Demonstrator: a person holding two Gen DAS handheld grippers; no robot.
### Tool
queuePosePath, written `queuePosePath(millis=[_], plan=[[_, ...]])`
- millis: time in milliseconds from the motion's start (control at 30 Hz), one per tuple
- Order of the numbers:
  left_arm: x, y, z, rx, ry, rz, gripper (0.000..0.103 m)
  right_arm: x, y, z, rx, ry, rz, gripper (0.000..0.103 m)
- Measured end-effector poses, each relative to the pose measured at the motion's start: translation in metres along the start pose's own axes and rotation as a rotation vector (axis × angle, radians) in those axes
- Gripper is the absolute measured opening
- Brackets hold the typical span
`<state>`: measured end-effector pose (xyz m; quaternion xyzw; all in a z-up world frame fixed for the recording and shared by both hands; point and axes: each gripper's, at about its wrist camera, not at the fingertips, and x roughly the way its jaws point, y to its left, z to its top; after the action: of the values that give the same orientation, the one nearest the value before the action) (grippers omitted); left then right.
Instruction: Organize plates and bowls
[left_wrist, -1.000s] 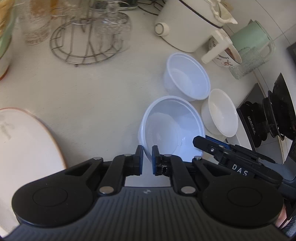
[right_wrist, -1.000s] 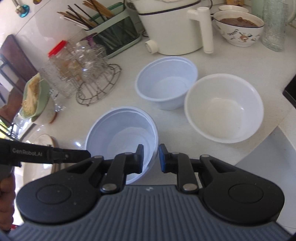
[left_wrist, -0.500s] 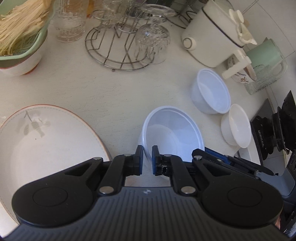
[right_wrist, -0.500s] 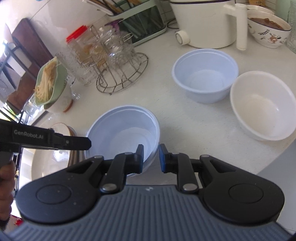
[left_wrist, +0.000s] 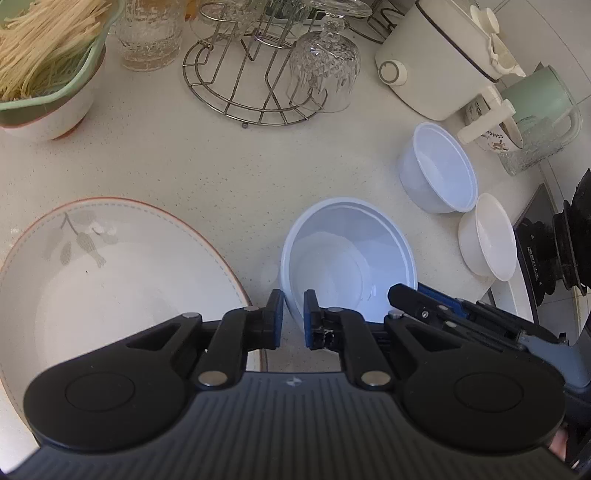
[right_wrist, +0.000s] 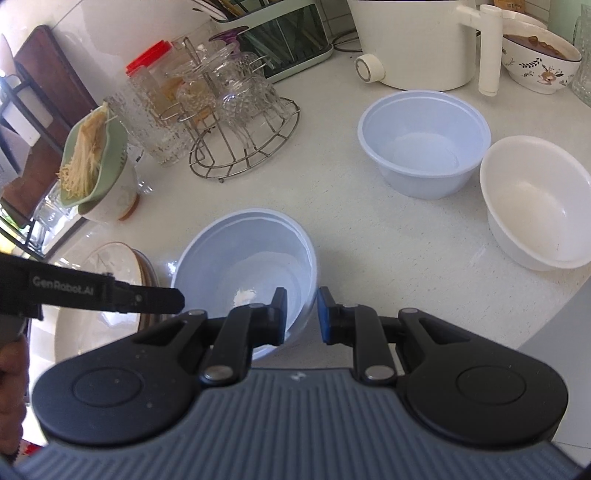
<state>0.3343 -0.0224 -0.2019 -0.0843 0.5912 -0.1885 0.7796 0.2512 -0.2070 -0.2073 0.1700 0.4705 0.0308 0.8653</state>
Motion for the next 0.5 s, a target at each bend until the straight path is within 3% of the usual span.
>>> queuePosePath(millis=[200,300,367,500], plan=[[0.0,0.004,0.001,-0.016,0.007,-0.017,0.014,-0.002,0.006,0.001,0.045,-0.009,-0.024,0.023],[0.0,0.004,0.003,-0.011,0.022,-0.015,0.028,-0.007,0.005,0.002,0.08,-0.015,-0.029,0.037],[-0.004,0.004,0.005,-0.005,0.012,-0.019,0.035,-0.013,0.006,0.002,0.111,-0.039,-0.034,0.052],[-0.014,0.005,0.011,0.006,-0.017,-0.022,0.044,-0.023,0.01,0.007,0.127,-0.066,-0.048,0.054]])
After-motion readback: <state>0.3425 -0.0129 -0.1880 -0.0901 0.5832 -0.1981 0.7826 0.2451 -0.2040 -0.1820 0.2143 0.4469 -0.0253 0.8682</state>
